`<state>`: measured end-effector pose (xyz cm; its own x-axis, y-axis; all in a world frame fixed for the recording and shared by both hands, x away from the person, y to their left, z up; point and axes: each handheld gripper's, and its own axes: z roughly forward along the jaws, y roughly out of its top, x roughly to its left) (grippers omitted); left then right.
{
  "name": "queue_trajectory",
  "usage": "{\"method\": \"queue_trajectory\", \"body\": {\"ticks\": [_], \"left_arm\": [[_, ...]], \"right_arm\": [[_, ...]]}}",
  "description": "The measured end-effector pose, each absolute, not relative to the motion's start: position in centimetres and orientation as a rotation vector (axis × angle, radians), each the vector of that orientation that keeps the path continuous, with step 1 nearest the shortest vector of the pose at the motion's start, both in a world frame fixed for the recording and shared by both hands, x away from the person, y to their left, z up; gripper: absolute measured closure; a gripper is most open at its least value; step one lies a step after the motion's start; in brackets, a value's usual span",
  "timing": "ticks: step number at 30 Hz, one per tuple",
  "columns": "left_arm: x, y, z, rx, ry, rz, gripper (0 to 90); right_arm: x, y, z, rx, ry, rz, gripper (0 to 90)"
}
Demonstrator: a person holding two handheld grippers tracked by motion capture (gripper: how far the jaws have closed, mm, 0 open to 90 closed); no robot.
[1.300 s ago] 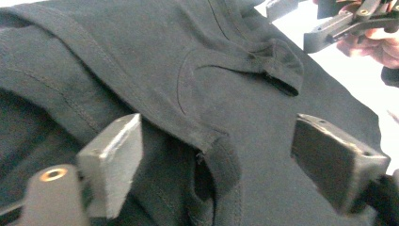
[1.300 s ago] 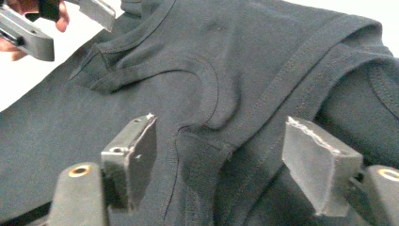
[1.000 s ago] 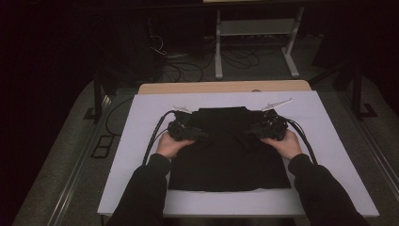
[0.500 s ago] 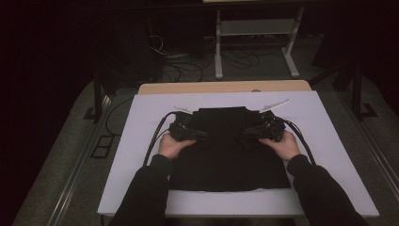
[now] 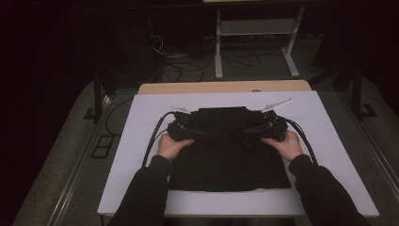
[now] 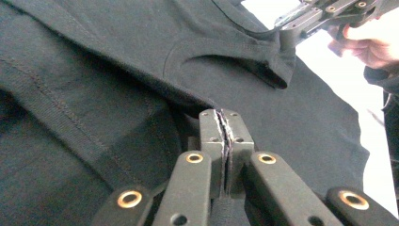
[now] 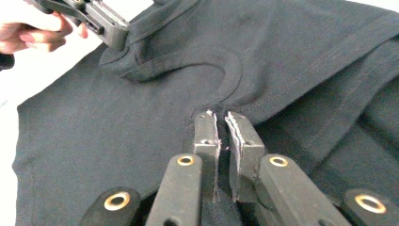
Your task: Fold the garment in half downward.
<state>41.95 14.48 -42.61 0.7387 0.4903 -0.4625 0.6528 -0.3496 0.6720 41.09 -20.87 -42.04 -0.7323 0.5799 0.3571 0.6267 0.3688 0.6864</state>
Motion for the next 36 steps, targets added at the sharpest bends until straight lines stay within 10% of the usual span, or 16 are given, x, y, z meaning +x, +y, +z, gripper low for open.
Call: {"method": "queue_trajectory", "body": {"ticks": [36], "left_arm": [[36.5, 17.8, -41.7, 1.887, 0.766, -0.237, 88.0]], "right_arm": [[35.7, -23.9, -41.5, -1.089, -2.505, -1.382, 81.9]]}}
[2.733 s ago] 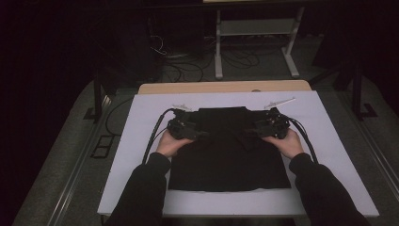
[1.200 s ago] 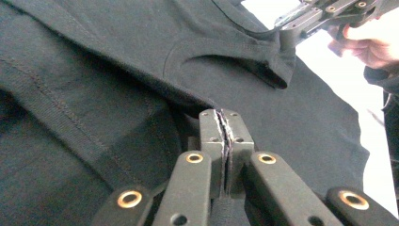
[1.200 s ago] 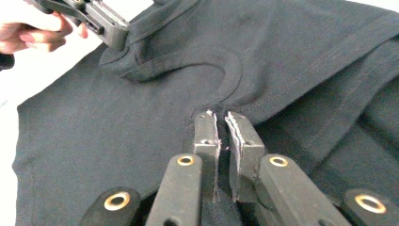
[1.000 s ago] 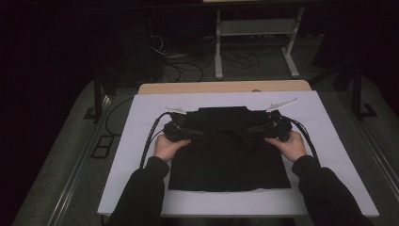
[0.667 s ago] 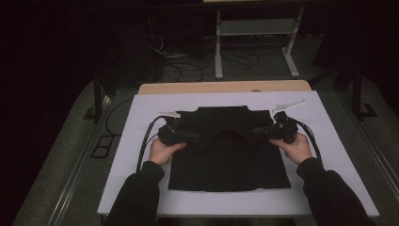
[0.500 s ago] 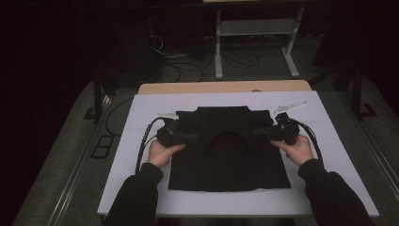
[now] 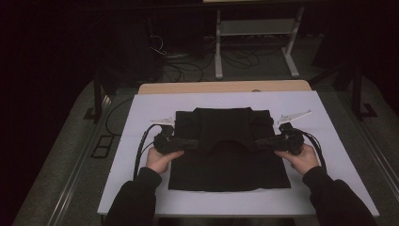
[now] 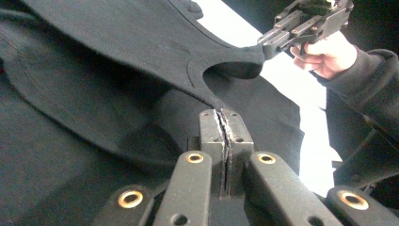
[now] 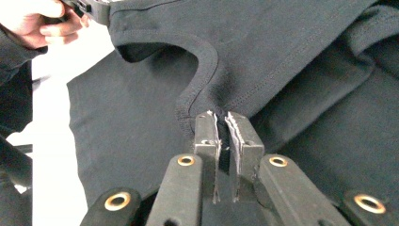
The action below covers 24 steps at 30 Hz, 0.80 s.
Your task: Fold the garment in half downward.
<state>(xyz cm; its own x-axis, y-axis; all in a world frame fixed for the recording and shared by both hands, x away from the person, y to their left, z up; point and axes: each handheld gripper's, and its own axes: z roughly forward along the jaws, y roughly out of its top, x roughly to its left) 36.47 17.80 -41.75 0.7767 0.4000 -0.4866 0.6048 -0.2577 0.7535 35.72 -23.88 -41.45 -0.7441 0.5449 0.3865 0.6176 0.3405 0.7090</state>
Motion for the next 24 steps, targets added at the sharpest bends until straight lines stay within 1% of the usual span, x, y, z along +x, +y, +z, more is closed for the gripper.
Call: {"method": "queue_trajectory", "body": {"ticks": [9, 24], "left_arm": [[34.8, 18.2, -41.7, 1.875, 0.773, -0.243, 88.0], [32.5, 18.3, -41.7, 1.933, 0.735, -0.245, 88.0]], "right_arm": [[34.0, -24.0, -41.6, -1.079, -2.495, -1.386, 81.8], [31.7, -23.5, -41.7, -1.034, -2.49, -1.349, 81.8]]}}
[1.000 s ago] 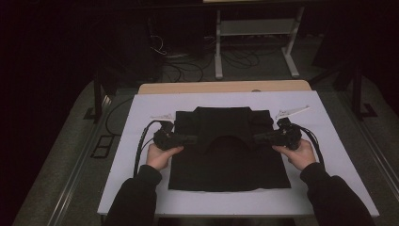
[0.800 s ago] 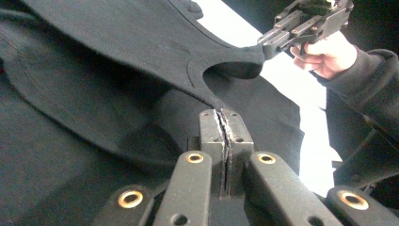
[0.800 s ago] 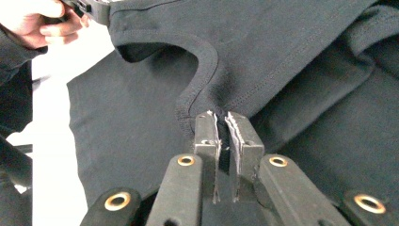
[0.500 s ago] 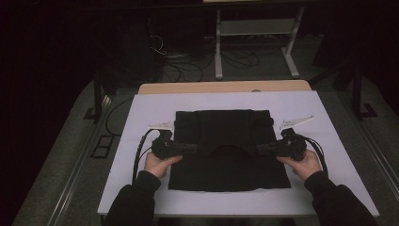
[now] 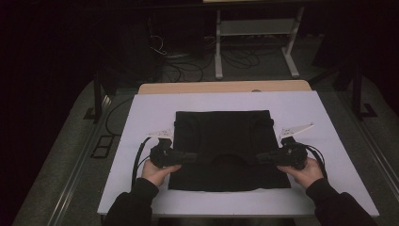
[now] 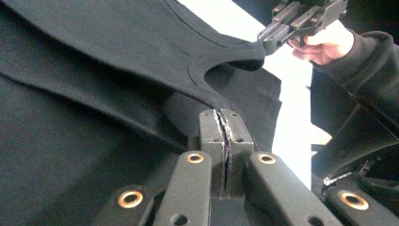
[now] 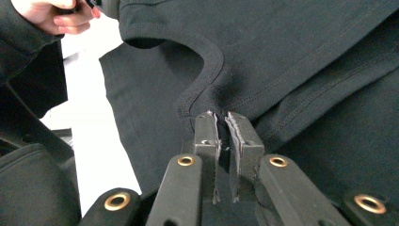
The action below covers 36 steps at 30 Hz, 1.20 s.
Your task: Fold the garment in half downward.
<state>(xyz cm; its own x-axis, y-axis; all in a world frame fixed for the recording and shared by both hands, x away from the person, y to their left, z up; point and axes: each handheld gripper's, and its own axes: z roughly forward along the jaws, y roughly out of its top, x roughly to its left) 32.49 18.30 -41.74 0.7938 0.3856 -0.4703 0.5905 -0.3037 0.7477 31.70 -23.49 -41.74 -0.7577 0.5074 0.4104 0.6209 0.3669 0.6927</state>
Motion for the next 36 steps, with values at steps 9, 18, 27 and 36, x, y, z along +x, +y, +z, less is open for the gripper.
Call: {"method": "queue_trajectory", "body": {"ticks": [9, 18, 27, 36], "left_arm": [[31.9, 18.5, -41.9, 1.953, 0.746, -0.25, 88.0], [31.2, 18.7, -42.0, 1.963, 0.747, -0.246, 88.0], [30.4, 18.7, -42.0, 1.976, 0.737, -0.248, 87.9], [29.3, 18.0, -42.2, 2.019, 0.714, -0.279, 87.9]], "right_arm": [[31.1, -23.5, -42.1, -1.033, -2.487, -1.316, 81.6], [30.4, -23.5, -42.2, -1.03, -2.483, -1.299, 81.4], [29.9, -23.5, -42.2, -1.017, -2.482, -1.283, 81.4], [29.3, -23.3, -42.3, -0.991, -2.475, -1.24, 81.3]]}}
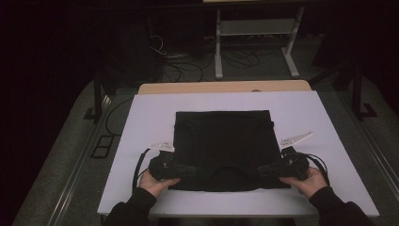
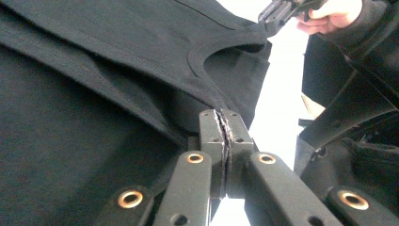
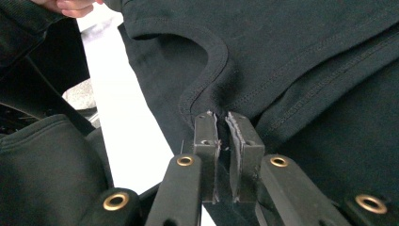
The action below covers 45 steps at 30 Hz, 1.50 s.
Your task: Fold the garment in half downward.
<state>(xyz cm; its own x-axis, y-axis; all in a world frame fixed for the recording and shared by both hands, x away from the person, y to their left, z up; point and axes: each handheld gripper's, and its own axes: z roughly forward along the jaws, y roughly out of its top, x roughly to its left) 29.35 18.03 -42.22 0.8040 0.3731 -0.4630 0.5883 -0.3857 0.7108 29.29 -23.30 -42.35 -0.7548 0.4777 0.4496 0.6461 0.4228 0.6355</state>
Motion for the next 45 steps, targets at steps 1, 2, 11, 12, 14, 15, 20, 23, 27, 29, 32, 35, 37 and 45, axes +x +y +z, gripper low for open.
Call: {"method": "queue_trajectory", "body": {"ticks": [1, 2, 11, 12, 14, 15, 20, 23, 27, 29, 32, 35, 37, 45], "left_arm": [[29.2, 18.0, -42.2, 2.021, 0.711, -0.282, 88.0], [29.1, 18.0, -42.2, 2.024, 0.71, -0.283, 88.0], [28.3, 18.3, -42.4, 2.034, 0.72, -0.296, 87.9], [28.2, 18.3, -42.4, 2.038, 0.721, -0.294, 88.0], [28.0, 18.3, -42.4, 2.04, 0.717, -0.295, 87.9], [27.8, 18.2, -42.4, 2.041, 0.717, -0.297, 88.0], [27.4, 18.1, -42.7, 2.066, 0.716, -0.316, 88.0], [27.2, 18.0, -42.8, 2.078, 0.714, -0.323, 87.9], [27.1, 18.1, -42.9, 2.074, 0.72, -0.332, 87.9], [27.0, 18.0, -43.0, 2.087, 0.731, -0.344, 87.9], [27.0, 17.9, -43.2, 2.102, 0.736, -0.353, 87.9], [26.9, 17.9, -43.3, 2.106, 0.749, -0.357, 87.9], [26.9, 18.0, -43.4, 2.115, 0.756, -0.36, 87.9], [26.9, 17.7, -43.5, 2.169, 0.789, -0.327, 87.3]], "right_arm": [[29.2, -23.3, -42.3, -0.99, -2.471, -1.238, 81.3], [29.1, -23.3, -42.3, -0.99, -2.472, -1.24, 81.3], [28.2, -23.3, -42.3, -0.978, -2.466, -1.227, 81.3], [28.1, -23.3, -42.3, -0.976, -2.469, -1.225, 81.3], [27.9, -23.3, -42.3, -0.972, -2.467, -1.219, 81.2], [27.8, -23.3, -42.4, -0.972, -2.467, -1.214, 81.2], [27.5, -23.2, -42.6, -0.969, -2.475, -1.167, 81.2], [27.3, -23.2, -42.6, -0.964, -2.475, -1.16, 81.1], [27.1, -23.2, -42.6, -0.968, -2.468, -1.148, 81.1], [27.1, -23.3, -42.6, -0.967, -2.47, -1.143, 81.1], [27.0, -23.3, -42.6, -0.968, -2.468, -1.142, 81.1], [26.9, -23.3, -42.6, -0.96, -2.471, -1.137, 81.0], [26.8, -23.2, -42.7, -0.965, -2.468, -1.13, 80.9], [26.8, -23.1, -42.8, -0.965, -2.472, -1.101, 79.4]]}}
